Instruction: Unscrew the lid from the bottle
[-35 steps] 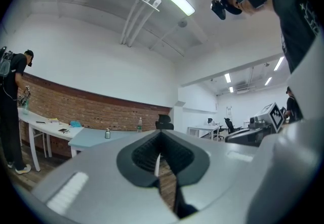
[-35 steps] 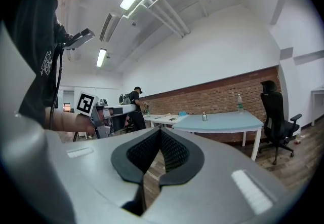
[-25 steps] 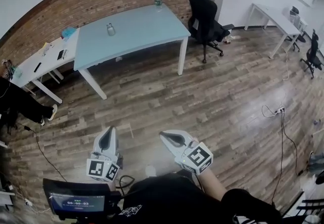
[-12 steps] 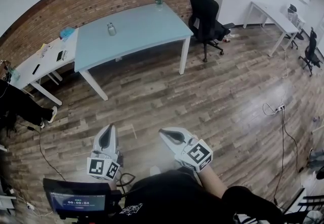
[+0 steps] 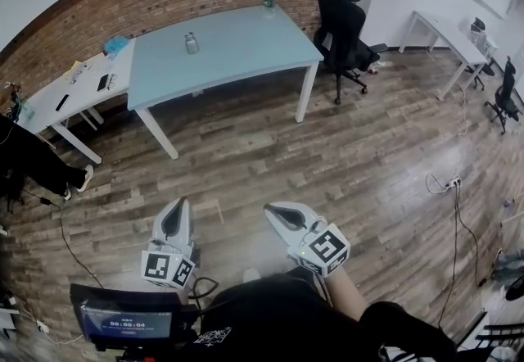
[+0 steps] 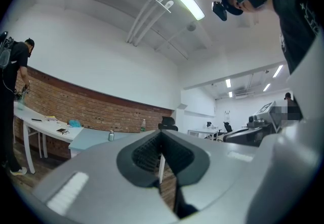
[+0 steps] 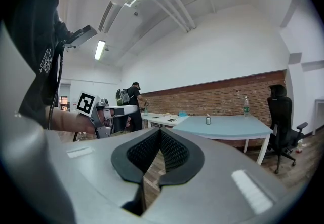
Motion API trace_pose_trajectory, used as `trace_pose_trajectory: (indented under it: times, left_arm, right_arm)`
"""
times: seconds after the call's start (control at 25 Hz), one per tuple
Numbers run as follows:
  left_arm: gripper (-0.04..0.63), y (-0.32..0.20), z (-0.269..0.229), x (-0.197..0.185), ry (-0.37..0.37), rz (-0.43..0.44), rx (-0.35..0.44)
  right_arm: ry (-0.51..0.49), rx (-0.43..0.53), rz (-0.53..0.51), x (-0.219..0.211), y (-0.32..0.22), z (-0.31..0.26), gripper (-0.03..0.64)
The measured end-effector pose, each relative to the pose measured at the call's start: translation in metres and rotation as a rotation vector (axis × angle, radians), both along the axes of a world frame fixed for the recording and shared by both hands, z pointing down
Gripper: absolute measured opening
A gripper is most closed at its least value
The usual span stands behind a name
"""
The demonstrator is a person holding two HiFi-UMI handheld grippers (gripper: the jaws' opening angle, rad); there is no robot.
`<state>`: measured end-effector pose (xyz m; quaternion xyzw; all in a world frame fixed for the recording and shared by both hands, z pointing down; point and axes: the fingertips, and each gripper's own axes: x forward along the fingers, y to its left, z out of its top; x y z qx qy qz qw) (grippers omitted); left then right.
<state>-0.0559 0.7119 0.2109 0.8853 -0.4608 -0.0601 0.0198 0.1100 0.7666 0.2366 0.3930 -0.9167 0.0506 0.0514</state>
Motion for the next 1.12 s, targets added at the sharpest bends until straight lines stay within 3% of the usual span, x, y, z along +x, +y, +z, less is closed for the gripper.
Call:
trace_pose_trajectory:
  times: [1.12]
  left_arm:
    - [-0.002, -0.001, 0.004, -0.037, 0.014, 0.029, 0.01]
  right_arm:
    - [0.025, 0.008, 0.06, -0.02, -0.005, -0.001, 0.002]
